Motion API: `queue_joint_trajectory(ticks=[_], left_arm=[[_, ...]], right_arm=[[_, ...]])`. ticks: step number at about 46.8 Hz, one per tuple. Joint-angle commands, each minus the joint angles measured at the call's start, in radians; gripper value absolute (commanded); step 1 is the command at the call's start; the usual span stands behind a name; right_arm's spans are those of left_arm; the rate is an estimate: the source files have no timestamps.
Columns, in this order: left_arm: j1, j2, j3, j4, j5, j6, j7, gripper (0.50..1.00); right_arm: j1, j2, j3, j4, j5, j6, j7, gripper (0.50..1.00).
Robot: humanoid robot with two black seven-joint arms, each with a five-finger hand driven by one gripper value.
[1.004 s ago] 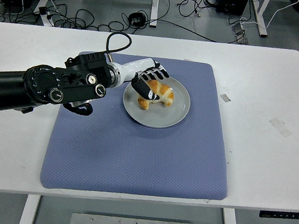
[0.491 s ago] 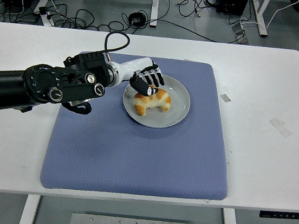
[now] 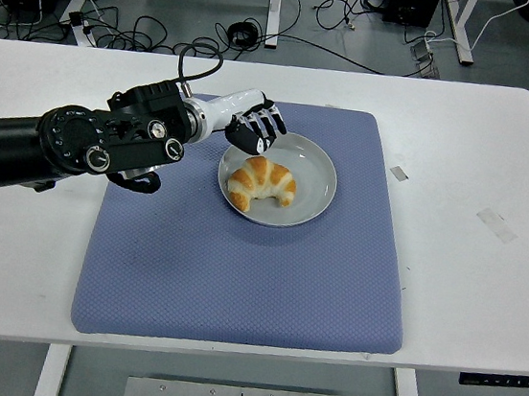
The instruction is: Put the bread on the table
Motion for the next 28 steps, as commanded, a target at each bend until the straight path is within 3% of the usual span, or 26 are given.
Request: queue_joint_trajectory(ticks=[1,4,14,28], left_arm=[[-0.007,0.002,-0.020,0.001,-0.001,-0.007,-0.003,0.872],[-0.008,0.006,-0.029,-0.008,-0.001,-0.019,-0.006,0.939],[-0.051,0.052,-0.022,-0.080,0.009,-0.143,0.017,0.928],[-0.090,0.100,0.012,-0.151,0.017,-0.178,0.052,0.922]], right_arm=[[0.000,0.000,0.000,0.000,0.000,0.000,0.000,1.000],[0.000,0.000,0.000,0.000,0.000,0.000,0.000,1.000],[0.000,0.000,0.000,0.000,0.000,0.000,0.000,1.000],[0.000,0.000,-0.001,0.000,0.000,0.000,0.000,1.000]])
